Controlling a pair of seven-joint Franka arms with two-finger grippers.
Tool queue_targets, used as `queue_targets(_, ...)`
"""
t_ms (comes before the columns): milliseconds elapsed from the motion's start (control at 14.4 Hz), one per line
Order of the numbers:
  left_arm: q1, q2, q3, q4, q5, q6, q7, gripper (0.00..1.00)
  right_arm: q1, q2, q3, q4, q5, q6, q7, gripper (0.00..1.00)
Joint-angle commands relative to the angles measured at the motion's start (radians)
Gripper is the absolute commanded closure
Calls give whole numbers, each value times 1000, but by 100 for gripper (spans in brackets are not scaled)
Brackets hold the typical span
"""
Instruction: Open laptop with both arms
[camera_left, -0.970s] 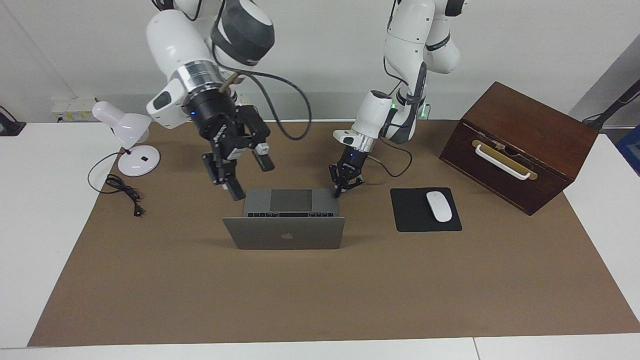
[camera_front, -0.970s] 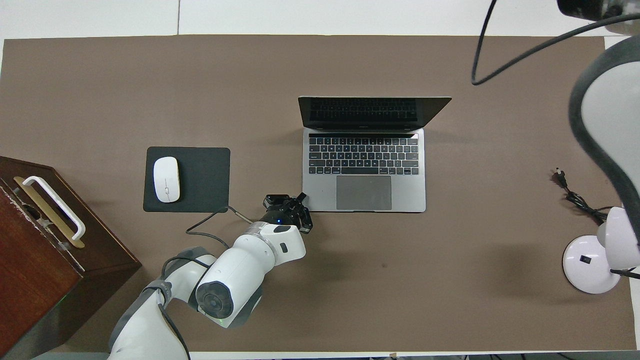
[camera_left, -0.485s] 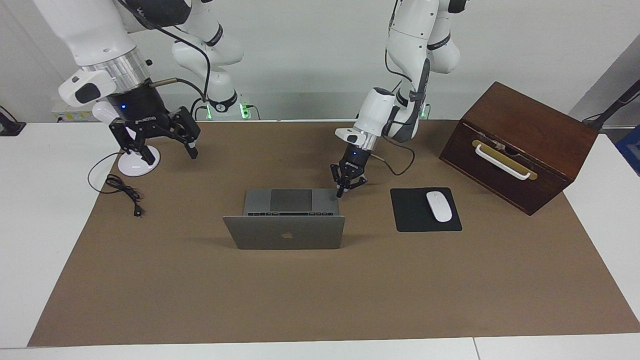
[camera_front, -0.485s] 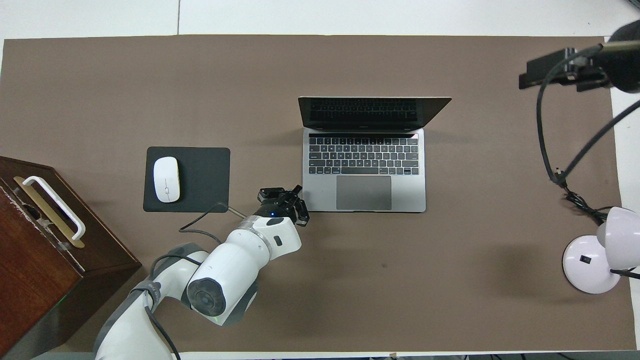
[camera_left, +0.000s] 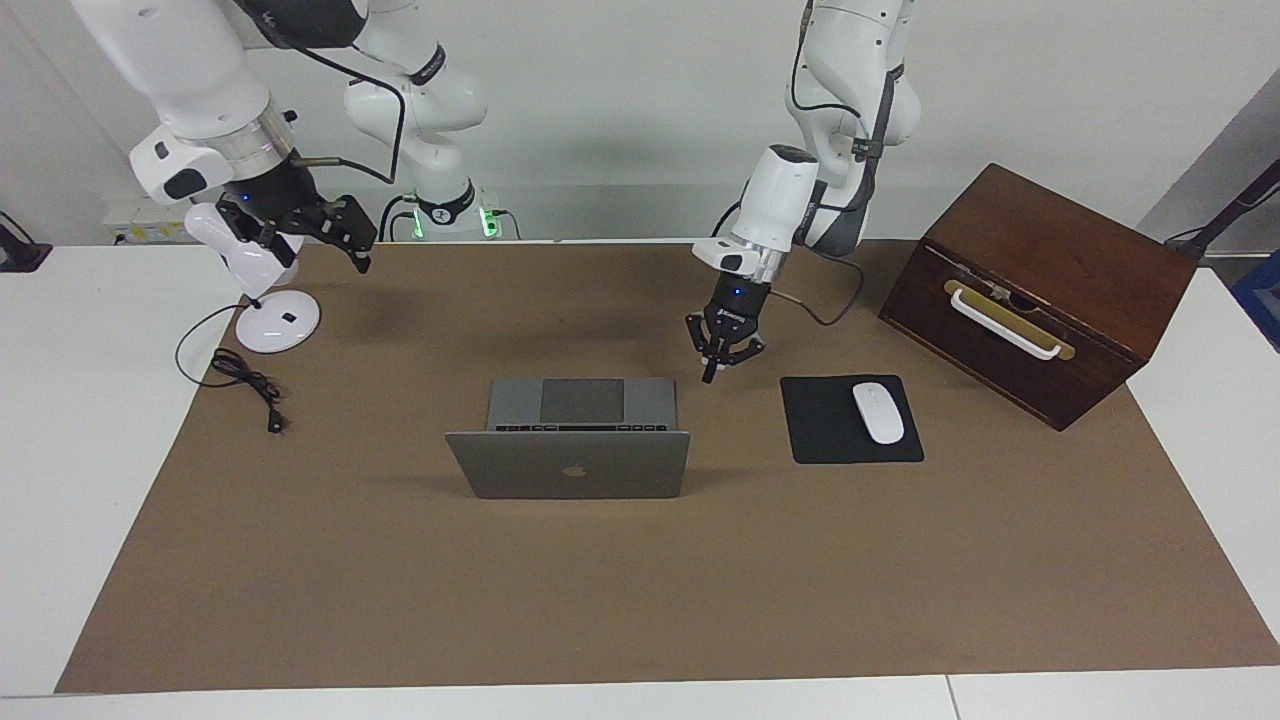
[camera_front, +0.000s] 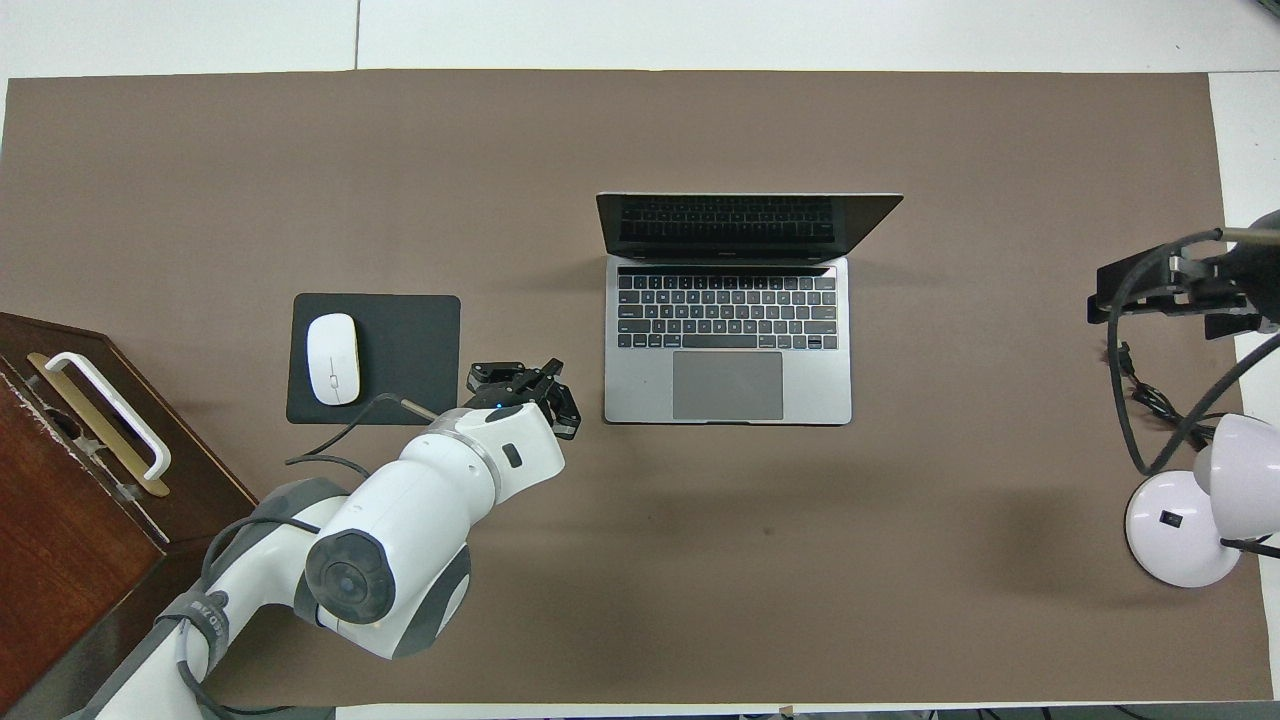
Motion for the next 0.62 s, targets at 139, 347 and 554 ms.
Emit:
queue_targets(139,56,-76,-2,69,2,-251,45,100,-33,-90,3,-82,-28,106,-112,0)
queue_targets(347,113,-101,-4,204,2,-529,137,100,-61,-82,4,-55,-33,95,-160,0)
queue_targets(554,171,-141,-2,293,2,-735,185,100,-64,-87,3,-58,-53,81,-190,0)
